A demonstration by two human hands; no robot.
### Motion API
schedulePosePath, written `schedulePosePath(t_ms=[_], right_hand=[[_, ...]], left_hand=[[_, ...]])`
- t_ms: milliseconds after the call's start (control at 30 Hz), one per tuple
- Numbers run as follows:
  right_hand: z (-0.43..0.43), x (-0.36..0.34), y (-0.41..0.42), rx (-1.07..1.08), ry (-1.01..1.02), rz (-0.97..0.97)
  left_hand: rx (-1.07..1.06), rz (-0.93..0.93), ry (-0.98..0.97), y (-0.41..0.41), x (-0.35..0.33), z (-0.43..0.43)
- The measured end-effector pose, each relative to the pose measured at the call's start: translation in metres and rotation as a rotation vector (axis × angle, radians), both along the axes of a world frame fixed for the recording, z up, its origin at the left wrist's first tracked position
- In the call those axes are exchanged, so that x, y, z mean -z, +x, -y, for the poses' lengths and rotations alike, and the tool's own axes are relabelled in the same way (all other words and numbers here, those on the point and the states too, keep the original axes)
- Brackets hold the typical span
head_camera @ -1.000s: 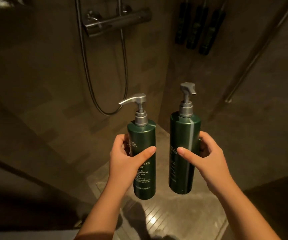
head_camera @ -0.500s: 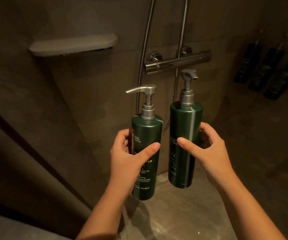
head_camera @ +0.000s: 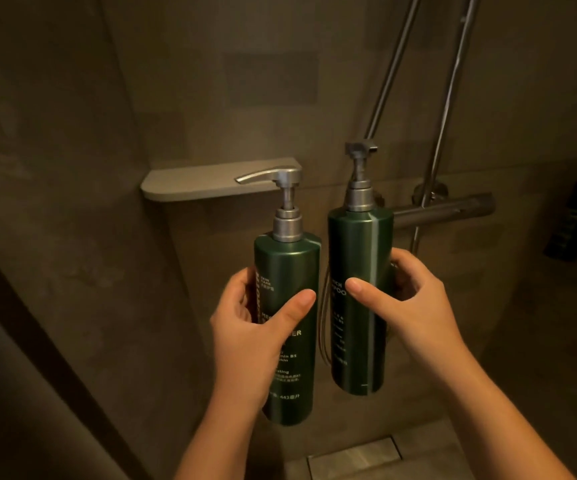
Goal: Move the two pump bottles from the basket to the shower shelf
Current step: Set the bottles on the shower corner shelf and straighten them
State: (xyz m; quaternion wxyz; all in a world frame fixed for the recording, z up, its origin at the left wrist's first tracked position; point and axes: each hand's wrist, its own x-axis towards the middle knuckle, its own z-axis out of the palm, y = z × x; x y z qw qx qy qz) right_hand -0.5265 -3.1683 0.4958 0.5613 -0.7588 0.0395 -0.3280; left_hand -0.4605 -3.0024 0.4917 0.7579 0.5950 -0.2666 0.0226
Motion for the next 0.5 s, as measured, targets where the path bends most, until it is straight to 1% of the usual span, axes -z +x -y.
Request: schedulePosePath(t_ms=[333, 500], right_hand=[[0.025, -0.051, 0.078, -0.174, 0.018, 0.115], [0.031, -0.088, 0.108, -0.275, 0.002, 0.178]], left_hand=[[-0.190, 0.058, -0.074, 0.044, -0.055, 0.020], [-0.229, 0.096, -0.133, 0.063, -0.089, 0.028]])
